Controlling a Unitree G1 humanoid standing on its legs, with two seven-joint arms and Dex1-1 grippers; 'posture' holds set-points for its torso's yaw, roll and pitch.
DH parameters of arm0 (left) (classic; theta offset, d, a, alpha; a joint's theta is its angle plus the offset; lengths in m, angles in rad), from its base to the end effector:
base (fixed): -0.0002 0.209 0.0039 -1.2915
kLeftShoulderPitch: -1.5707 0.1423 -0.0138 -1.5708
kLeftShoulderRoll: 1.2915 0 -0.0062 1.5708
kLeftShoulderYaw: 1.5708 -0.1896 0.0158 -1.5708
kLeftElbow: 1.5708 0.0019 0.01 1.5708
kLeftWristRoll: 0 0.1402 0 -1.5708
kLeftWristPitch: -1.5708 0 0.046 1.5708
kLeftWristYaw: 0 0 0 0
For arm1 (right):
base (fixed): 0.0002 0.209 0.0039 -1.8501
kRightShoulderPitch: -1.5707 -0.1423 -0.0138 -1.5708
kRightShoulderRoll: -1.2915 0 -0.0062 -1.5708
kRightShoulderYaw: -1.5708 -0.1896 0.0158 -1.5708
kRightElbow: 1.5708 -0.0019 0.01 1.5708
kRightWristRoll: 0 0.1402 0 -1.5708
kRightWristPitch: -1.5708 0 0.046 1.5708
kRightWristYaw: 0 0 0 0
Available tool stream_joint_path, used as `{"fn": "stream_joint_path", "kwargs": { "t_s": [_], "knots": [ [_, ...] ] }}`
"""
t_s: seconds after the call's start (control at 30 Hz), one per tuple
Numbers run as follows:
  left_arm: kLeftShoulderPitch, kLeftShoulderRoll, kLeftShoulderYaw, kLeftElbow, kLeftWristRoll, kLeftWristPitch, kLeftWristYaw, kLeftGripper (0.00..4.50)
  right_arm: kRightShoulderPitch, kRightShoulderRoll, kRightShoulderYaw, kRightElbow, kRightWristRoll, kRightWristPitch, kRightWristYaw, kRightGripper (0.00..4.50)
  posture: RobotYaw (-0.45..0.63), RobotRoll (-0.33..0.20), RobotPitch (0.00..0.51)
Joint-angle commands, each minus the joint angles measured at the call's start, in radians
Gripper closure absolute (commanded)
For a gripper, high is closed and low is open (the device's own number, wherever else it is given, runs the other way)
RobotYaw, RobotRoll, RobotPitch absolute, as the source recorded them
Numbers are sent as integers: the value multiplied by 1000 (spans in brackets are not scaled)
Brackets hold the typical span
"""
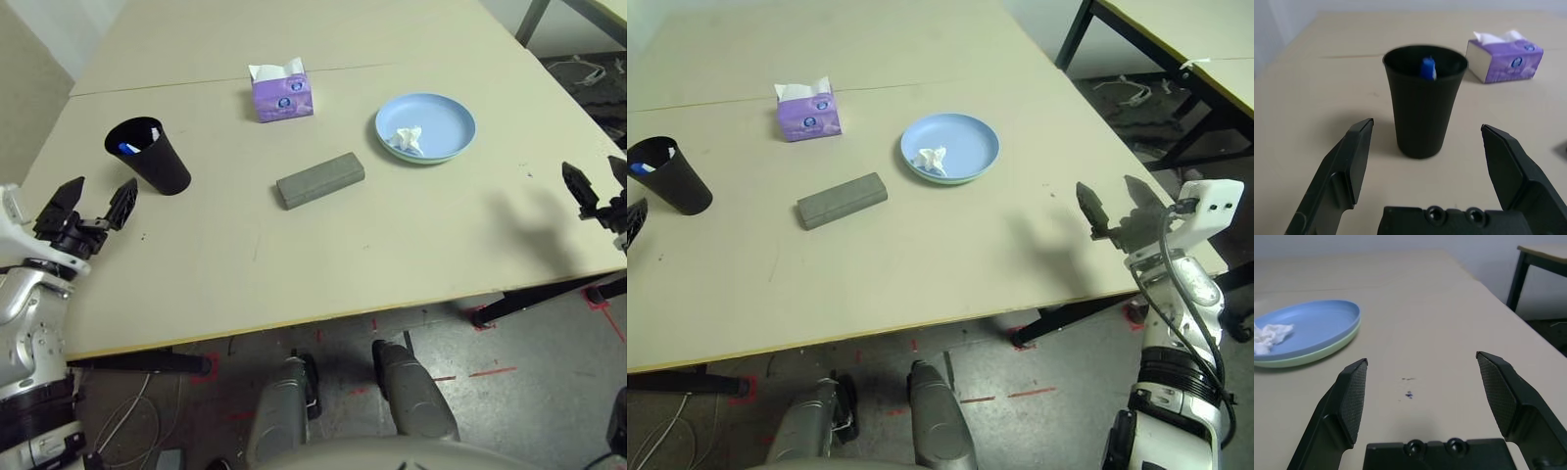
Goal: Organize and tidy the items on the table.
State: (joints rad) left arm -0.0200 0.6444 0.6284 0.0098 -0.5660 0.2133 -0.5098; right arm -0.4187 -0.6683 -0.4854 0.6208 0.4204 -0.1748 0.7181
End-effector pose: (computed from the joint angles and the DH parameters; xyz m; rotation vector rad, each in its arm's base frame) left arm 0.1716 0.3627 0.1436 0.0507 -0.1504 0.0106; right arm 0.2400 -0.3729 0.1317 -0.1059 -0.2565 0.1071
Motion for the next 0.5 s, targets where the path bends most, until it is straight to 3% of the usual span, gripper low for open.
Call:
{"fn": "stream_joint_path", "kwargs": {
  "t_s": [0.03, 0.27, 0.5],
  "knots": [
    [39, -3, 47, -24, -24, 38, 16, 20, -24, -1, 12, 71, -25, -61, 7, 0, -101, 0, 259],
    [70, 13, 90, -73, -47, 87, 31, 20, -70, -8, 22, 153, -44, -110, 15, 0, -74, 0, 270],
    [13, 37, 50, -21, -13, 76, 8, 20, -57, -3, 29, 146, -42, -123, 26, 0, -82, 0, 261]
  ]
}}
